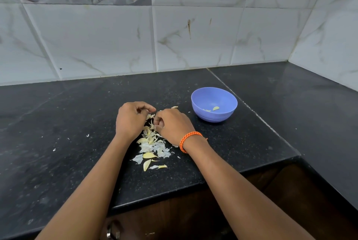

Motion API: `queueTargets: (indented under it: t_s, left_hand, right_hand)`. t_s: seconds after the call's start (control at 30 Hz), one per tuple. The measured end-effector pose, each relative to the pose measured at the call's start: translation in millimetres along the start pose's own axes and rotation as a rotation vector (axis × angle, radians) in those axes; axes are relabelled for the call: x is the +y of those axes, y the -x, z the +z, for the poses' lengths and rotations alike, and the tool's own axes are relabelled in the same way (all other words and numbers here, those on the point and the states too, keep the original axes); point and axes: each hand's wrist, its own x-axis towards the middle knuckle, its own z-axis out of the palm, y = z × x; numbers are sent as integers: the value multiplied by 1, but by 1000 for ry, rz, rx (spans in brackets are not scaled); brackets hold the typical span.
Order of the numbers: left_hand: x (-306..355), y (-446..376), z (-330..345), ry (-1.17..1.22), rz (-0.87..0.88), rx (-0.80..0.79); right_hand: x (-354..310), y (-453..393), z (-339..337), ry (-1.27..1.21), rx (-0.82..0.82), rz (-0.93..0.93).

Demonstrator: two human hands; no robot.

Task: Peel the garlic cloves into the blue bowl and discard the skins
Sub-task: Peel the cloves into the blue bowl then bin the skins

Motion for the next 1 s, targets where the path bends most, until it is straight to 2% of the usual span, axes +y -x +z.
queueTargets:
  t_s: [0.17,0.37,0.5,0.57,0.77,1.0]
  left_hand:
    - [2,2,0,25,35,-14]
    - [7,2,-1,65,103,-99]
    - [-6,-1,-3,-147,106,-89]
    - [-7,-1,-4,-175,88,-97]
    - [-6,0,-5,-123,55,-151]
    - [0,-2,-9,57,-30,-21]
  right_hand:
    - [2,0,-3,-80,40,17]
    - [22,-3,-9,-456,216,76]
    - [26,1,-7,-390,208,68]
    - [24,4,-3,-318,182,54]
    - [9,2,-5,-80,127,-1]
    - [-5,-1,-8,-67,172,-36]
